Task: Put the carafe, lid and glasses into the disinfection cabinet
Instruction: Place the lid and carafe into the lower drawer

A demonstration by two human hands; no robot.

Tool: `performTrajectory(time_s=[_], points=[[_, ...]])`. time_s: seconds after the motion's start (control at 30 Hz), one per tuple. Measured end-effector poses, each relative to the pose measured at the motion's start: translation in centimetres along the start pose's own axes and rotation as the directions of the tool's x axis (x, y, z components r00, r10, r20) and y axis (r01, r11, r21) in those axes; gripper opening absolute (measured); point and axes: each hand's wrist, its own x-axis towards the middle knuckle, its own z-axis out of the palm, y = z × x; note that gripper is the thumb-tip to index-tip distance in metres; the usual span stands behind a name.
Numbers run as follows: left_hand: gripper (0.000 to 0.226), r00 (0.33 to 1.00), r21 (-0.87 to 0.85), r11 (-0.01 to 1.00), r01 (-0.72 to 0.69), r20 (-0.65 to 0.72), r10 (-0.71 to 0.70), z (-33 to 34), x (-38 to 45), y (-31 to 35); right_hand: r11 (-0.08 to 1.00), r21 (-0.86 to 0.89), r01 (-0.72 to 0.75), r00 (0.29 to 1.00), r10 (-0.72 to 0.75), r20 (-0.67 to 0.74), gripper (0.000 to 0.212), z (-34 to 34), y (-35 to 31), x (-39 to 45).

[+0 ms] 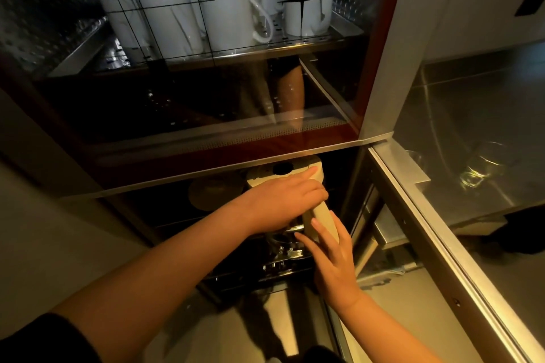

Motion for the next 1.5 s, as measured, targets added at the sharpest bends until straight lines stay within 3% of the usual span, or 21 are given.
performTrajectory(time_s=[0.07, 0.17, 0.33, 0.47, 0.7, 0.8, 0.9, 0.97, 1.07, 1.2, 1.37, 1.5], points=[[0.052, 1.0, 0.004, 1.0, -0.019, -0.024, 0.019, -0.5, 0.1, 0.1, 0.991, -0.079, 0.104, 0.982, -0.115, -0.151, 0.029, 0.0, -0.1, 0.9], [0.052, 0.998, 0.007, 0.999, -0.037, -0.046, 0.037, -1.0, 0.2, 0.1, 0.99, -0.107, 0.087, 0.968, -0.11, -0.224, 0.034, 0.0, -0.5, 1.3], [0.05, 0.999, 0.022, 1.0, -0.014, -0.039, 0.015, -0.8, 0.8, -0.6, 0.98, -0.163, 0.114, 0.956, -0.153, -0.25, 0.045, 1.0, 0.5, 1.9], [0.053, 0.998, 0.071, 0.997, -0.03, -0.061, 0.035, -0.4, 1.1, -1.2, 0.987, -0.143, 0.071, 0.967, -0.103, -0.232, 0.072, 1.8, 1.0, 2.1], [0.052, 0.99, 0.16, 0.986, -0.051, -0.12, 0.071, 0.3, 1.2, -1.3, 0.986, -0.152, 0.069, 0.981, -0.095, -0.172, 0.042, 2.3, 1.0, 2.2], [0.052, 0.986, 0.177, 0.984, -0.023, -0.157, 0.052, 0.9, 0.8, -1.3, 0.977, -0.203, 0.073, 0.983, -0.105, -0.152, 0.039, 2.5, 0.6, 2.7], [0.056, 0.982, 0.15, 0.988, 0.027, -0.189, 0.002, 1.8, 0.6, -1.1, 0.983, -0.177, 0.049, 0.996, -0.062, -0.069, 0.045, 2.9, 0.5, 2.9], [0.067, 0.976, 0.12, 0.99, 0.077, -0.21, -0.051, 2.6, 0.0, -1.0, 0.996, -0.09, -0.028, 0.996, 0.02, -0.091, 0.049, 3.2, 0.5, 3.4], [0.084, 0.95, 0.024, 0.97, 0.242, -0.211, -0.231, 4.9, -2.1, -0.7, 0.999, 0.015, -0.048, 0.999, 0.048, -0.015, 0.045, 3.1, 0.5, 4.9], [0.073, 0.896, -0.041, 0.902, 0.429, -0.11, -0.431, 8.2, -4.7, 0.0, 0.999, 0.016, -0.052, 0.998, 0.052, 0.039, 0.06, 3.5, 0.6, 5.6], [0.076, 0.872, -0.204, 0.863, 0.462, -0.073, -0.484, 9.5, -4.7, 0.7, 0.966, 0.178, -0.188, 0.982, 0.191, -0.002, 0.052, 4.0, 0.0, 5.5], [0.079, 0.847, -0.381, 0.79, 0.481, -0.032, -0.531, 9.3, -3.8, 1.0, 0.946, 0.198, -0.256, 0.965, 0.261, 0.002, 0.052, 4.7, -0.4, 6.3]])
